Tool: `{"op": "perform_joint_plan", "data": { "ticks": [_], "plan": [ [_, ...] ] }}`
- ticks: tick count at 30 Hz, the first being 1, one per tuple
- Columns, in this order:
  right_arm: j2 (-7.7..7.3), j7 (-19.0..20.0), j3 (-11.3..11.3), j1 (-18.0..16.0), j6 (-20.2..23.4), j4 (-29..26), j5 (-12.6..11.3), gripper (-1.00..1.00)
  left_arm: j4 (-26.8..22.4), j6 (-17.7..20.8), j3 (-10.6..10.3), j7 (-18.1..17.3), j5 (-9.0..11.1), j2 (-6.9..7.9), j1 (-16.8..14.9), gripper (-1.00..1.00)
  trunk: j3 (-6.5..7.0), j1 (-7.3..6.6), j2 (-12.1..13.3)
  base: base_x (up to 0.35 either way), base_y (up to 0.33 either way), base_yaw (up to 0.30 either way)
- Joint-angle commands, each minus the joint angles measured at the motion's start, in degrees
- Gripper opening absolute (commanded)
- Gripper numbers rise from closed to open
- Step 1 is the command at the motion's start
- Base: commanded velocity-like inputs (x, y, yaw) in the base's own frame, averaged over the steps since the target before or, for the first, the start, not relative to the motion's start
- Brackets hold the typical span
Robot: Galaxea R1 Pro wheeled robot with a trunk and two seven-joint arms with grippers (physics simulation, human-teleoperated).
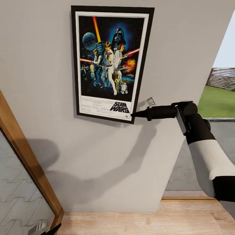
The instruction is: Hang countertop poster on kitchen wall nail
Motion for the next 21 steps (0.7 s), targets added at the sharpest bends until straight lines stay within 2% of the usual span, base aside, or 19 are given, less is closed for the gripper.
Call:
{"op": "perform_joint_plan", "data": {
  "ticks": [1,21],
  "plan": [
    [-0.06,0.28,0.12,-0.06,0.16,0.51,1.71,-1.00,0.04,-0.51,-0.47,-0.07,0.27,0.03,-0.05,1.00,-0.14,0.05,-0.09,0.000,0.000,0.000],
    [-0.06,0.28,0.20,-0.03,0.08,-0.12,1.63,-1.00,0.04,-0.54,-0.47,-0.07,0.27,0.07,-0.05,1.00,-0.14,0.05,-0.09,0.000,0.000,0.000]
  ]
}}
